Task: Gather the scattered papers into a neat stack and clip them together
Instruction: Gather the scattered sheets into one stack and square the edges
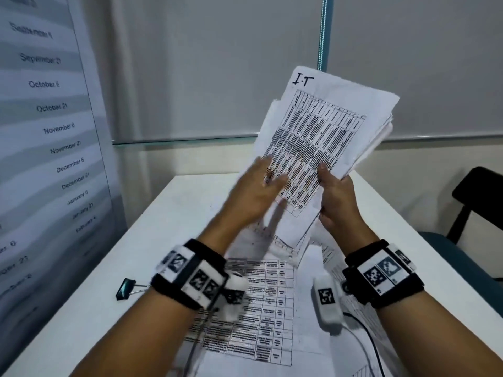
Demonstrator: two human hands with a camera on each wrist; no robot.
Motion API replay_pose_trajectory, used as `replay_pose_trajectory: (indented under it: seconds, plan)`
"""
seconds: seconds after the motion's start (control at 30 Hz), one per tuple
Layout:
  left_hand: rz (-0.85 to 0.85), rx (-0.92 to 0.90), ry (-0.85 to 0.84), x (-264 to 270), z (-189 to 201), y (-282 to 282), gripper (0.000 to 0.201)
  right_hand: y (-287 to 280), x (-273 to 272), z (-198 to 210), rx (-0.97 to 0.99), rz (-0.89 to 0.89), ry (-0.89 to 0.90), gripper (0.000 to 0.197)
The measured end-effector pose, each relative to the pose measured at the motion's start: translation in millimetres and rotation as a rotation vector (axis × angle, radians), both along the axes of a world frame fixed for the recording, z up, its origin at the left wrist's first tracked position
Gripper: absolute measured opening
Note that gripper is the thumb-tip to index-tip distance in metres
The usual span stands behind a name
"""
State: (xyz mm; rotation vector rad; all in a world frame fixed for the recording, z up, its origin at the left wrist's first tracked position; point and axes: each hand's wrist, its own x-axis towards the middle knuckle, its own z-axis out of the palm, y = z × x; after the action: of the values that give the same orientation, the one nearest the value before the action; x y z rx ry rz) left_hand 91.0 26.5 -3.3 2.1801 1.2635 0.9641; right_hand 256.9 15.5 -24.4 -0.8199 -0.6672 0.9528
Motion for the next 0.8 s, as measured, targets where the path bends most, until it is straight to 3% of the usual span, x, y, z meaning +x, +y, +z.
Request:
replay_pose_trajectory:
  seconds: [0.1, 0.2, 0.27, 0.33, 0.5, 0.63, 0.8]
  plan:
    - [0.201, -0.03, 0.305, -72, 8, 19, 0.057, 3, 9, -1, -0.07, -0.041, -0.026, 0.048]
    - [0.195, -0.324, 0.822, -133, -6, 32, 0.074, 5, 12, -3, -0.076, -0.038, -0.031, 0.05]
    - [0.156, -0.519, 0.996, -154, -27, 33, 0.083, 2, 9, -1, -0.063, -0.021, -0.026, 0.04]
    - [0.141, -0.611, 1.09, -164, -51, 37, 0.077, 1, 7, -3, -0.055, 0.017, -0.056, 0.04]
    - [0.094, -0.628, 1.044, -174, -72, 51, 0.045, 1, 7, -3, -0.043, -0.002, -0.197, 0.022]
    - [0.016, -0.416, 1.017, -177, -61, 51, 0.031, -2, 16, 6, -0.037, -0.03, -0.309, 0.014]
    - [0.014, 0.038, 0.693, -161, 5, 26, 0.019, -18, 34, 25, -0.042, -0.093, -0.602, 0.043]
